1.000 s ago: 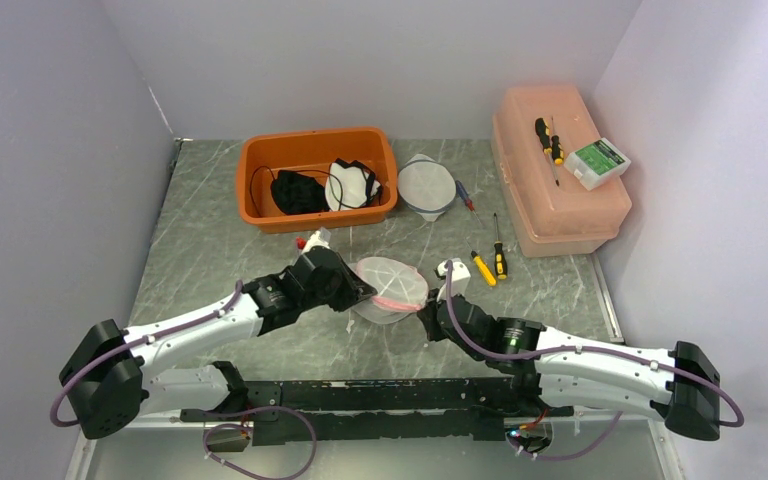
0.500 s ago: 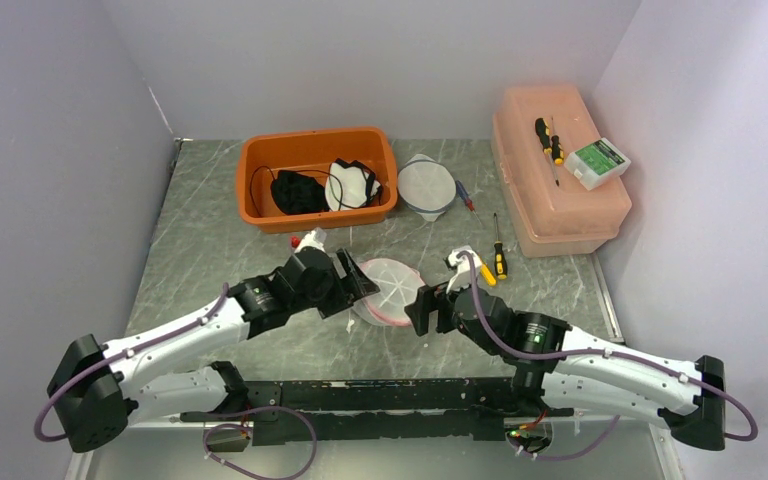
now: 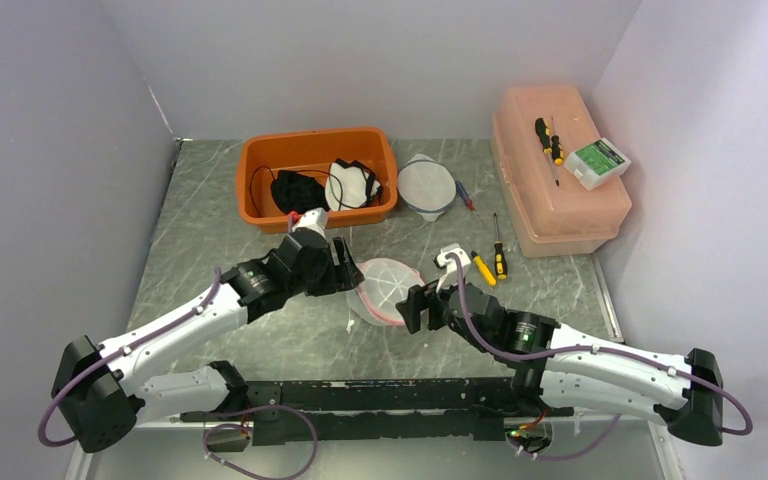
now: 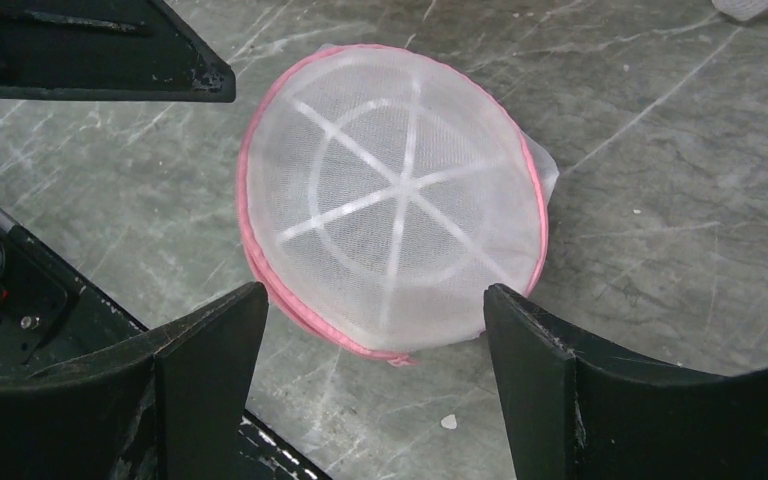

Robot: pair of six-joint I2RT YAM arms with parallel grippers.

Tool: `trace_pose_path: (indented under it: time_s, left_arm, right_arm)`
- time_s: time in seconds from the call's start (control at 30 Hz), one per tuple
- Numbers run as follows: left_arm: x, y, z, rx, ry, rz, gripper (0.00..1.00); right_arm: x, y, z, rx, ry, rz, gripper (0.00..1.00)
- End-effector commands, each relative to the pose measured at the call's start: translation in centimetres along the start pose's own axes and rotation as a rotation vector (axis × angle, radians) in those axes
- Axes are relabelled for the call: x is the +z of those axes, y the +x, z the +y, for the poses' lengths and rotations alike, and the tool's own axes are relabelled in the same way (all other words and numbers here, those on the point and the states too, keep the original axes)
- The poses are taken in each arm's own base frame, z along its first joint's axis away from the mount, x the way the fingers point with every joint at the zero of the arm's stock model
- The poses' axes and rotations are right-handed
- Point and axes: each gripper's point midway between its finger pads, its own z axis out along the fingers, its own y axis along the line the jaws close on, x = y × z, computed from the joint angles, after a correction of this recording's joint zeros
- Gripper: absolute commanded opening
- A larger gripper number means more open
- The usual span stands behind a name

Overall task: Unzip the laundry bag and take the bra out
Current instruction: Unzip the laundry bag at the center of the board, then open the laundry bag at the center of the board.

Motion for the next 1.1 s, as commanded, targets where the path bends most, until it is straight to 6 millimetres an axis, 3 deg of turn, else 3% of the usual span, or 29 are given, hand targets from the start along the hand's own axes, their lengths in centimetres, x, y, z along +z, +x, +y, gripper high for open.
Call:
trace_pose_path:
  time_s: [0.0, 0.17, 0.3, 0.43, 0.63, 0.83, 1.07]
  left_arm:
    - [-0.9, -1.3, -1.7, 0.061, 0.091, -0.041, 0.74]
    - [-2.9, -2.2, -1.1, 0.052, 0.114, -0.128, 0.76]
    - [-3.8, -2.5, 0.2, 0.055, 0.087, -0.172, 0.77]
    - [-3.8, -2.0, 0.9, 0.06, 0.083, -0.174, 0.76]
    - [-4.0, -1.4, 1.8, 0.084, 0.076, -0.169, 0.76]
    - [-4.6, -1.3, 2.5, 0.065, 0.101, -0.213, 0.76]
    - [-3.7, 0.4, 3.1, 0.041, 0.104, -0.162, 0.76]
  right_arm:
    - [-0.1, -2.7, 1.7, 0.017, -0.087, -0.116, 0.83]
    - [0.8, -4.6, 2.3, -0.033, -0.061, -0.139, 0.85]
    - [2.8, -5.4, 1.9, -0.05, 0.021, -0.099, 0.84]
    - [5.4, -5.0, 0.7, 0.008, 0.036, -0.004, 0.76]
    - [7.1, -5.5, 1.5, -0.032, 0.032, 0.063, 0.74]
    - [8.6, -4.3, 2.0, -0.078, 0.038, 0.161, 0.73]
    - [10.5, -3.5, 3.6, -0.131, 0.051, 0.231, 0.73]
